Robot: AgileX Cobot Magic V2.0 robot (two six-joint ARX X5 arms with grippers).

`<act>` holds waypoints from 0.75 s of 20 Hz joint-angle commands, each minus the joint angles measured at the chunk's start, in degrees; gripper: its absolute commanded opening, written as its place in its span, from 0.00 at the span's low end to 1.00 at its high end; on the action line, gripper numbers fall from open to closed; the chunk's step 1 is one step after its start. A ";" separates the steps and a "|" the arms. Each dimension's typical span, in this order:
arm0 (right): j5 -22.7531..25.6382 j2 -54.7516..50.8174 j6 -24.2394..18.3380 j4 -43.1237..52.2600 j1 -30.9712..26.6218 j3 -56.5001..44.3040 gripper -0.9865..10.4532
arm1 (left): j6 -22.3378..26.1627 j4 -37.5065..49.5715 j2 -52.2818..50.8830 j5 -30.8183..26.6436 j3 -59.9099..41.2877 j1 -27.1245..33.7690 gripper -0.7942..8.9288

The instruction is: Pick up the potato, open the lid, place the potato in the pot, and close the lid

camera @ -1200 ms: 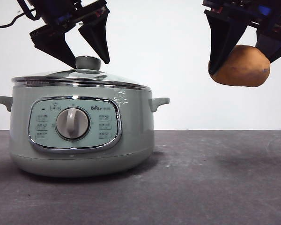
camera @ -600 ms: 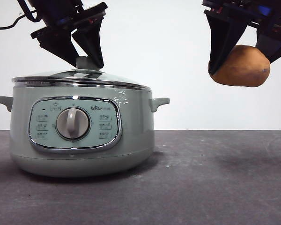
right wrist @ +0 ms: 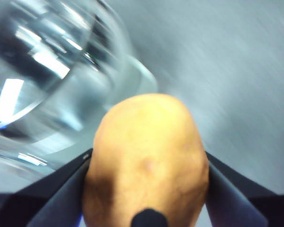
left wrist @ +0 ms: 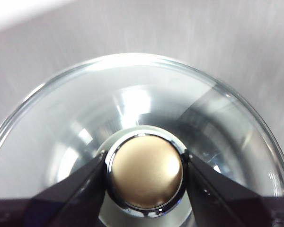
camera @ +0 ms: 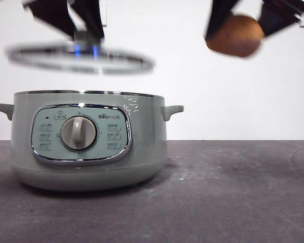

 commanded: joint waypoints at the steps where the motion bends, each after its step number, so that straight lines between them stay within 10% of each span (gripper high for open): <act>1: -2.34 1.81 0.50 1.11 1.38 3.65 0.08 | 0.72 2.12 -6.29 -2.78 1.75 -0.13 0.07; 15: -3.28 42.91 -9.51 -4.07 12.07 41.16 0.08 | 0.70 -11.26 -35.04 -20.11 1.75 -0.13 0.07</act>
